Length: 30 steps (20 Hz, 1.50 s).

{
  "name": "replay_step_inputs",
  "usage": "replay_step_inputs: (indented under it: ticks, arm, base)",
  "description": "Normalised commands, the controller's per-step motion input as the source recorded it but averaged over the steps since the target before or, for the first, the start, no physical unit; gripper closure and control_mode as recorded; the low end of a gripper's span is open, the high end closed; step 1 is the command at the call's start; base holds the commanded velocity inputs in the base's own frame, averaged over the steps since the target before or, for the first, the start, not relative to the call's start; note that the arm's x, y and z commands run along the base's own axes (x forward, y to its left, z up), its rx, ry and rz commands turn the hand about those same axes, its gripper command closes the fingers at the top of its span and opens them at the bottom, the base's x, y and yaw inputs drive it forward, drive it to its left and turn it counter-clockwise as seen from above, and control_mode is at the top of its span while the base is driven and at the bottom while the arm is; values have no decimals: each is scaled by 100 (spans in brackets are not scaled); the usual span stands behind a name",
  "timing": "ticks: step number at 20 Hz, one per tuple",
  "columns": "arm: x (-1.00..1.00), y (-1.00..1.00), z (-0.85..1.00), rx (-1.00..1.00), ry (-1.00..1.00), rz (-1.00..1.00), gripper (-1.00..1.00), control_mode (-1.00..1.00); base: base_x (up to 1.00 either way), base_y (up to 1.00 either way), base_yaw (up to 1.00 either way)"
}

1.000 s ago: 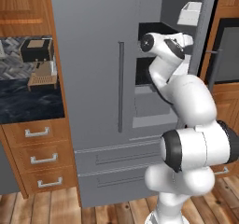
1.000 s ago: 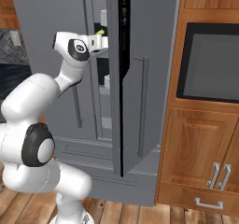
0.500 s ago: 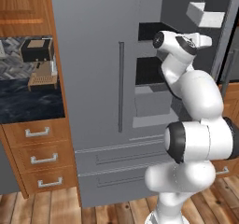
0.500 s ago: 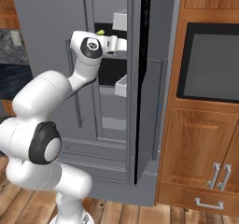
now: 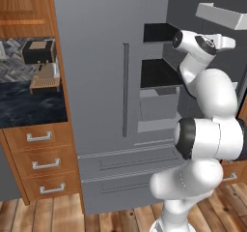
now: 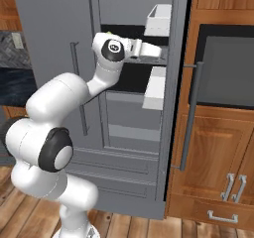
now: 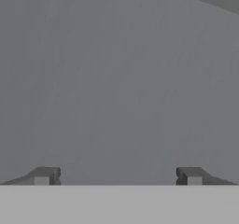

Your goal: There is a bowl on the dining counter. Grab a lemon wedge from the fridge and place it in the bowl. Then get the liquor bottle and glass cup from the cabinet and place them next to the bowl.

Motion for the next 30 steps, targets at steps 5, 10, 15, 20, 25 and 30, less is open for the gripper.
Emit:
replay_step_inputs:
  ticks: [5, 10, 15, 20, 25, 30]
  arm:
    - [-18, -15, 0, 0, -4, 1, -100, -100]
    - [-18, 62, 0, 2, -9, 6, -100, -100]
    - [0, 99, 0, 9, -4, 17, -100, -100]
    - [-4, 100, -12, 12, 0, 29, -100, -100]
    - [-8, 98, -19, 13, 0, 37, -100, -100]
    - [-3, 95, -18, 14, 0, 40, -100, -100]
  base:
    - [0, 0, 0]
    - [0, 0, 0]
    - [0, 0, 0]
    - [0, 0, 0]
    - [0, 0, 0]
    - [0, 0, 0]
